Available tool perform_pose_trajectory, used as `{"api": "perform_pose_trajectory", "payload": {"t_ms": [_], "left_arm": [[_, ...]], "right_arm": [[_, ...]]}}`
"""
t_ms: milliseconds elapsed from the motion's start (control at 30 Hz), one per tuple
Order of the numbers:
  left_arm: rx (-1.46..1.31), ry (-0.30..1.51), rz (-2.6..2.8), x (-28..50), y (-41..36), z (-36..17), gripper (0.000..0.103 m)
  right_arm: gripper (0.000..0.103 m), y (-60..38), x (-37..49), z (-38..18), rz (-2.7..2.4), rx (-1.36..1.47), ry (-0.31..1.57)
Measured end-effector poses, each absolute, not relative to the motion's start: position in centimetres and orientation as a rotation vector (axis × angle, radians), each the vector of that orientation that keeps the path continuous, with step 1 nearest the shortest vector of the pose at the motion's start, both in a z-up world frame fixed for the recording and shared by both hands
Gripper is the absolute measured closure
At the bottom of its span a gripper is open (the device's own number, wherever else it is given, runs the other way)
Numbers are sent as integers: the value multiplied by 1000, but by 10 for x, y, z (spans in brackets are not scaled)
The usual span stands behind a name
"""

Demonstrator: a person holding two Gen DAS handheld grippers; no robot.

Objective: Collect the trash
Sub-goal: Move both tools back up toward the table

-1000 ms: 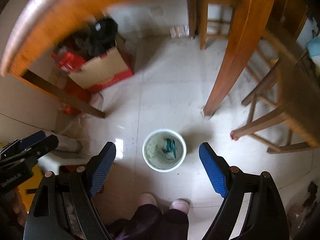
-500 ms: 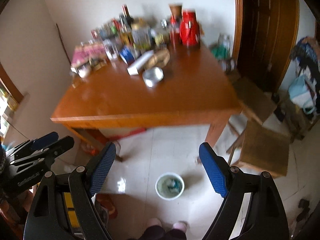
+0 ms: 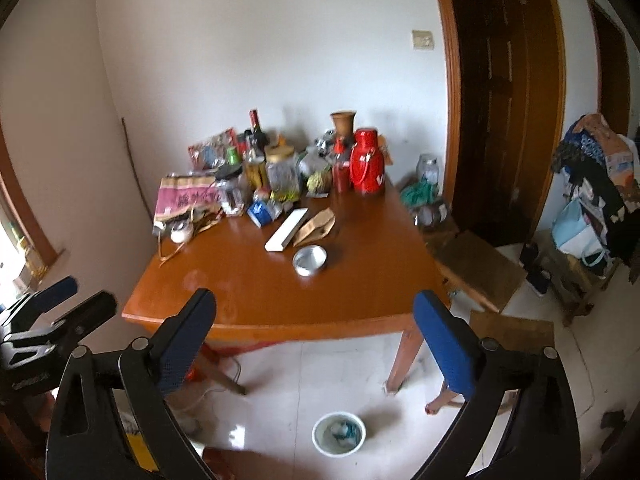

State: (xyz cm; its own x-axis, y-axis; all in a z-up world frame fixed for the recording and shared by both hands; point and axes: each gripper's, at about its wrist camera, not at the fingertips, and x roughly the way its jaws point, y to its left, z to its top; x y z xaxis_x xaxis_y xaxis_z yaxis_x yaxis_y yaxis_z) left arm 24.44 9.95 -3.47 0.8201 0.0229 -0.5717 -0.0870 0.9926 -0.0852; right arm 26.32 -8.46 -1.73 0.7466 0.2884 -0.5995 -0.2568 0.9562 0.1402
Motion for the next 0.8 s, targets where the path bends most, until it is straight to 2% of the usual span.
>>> {"api": "perform_pose_trajectory", "payload": {"t_ms": [267, 800], "left_arm": [[-178, 614, 77, 283, 106, -38, 4], [-254, 620, 232, 447, 81, -35, 4]], "right_arm": [[5, -93, 306, -11, 316, 49, 640], [5, -103, 456, -7, 500, -31, 688]]}}
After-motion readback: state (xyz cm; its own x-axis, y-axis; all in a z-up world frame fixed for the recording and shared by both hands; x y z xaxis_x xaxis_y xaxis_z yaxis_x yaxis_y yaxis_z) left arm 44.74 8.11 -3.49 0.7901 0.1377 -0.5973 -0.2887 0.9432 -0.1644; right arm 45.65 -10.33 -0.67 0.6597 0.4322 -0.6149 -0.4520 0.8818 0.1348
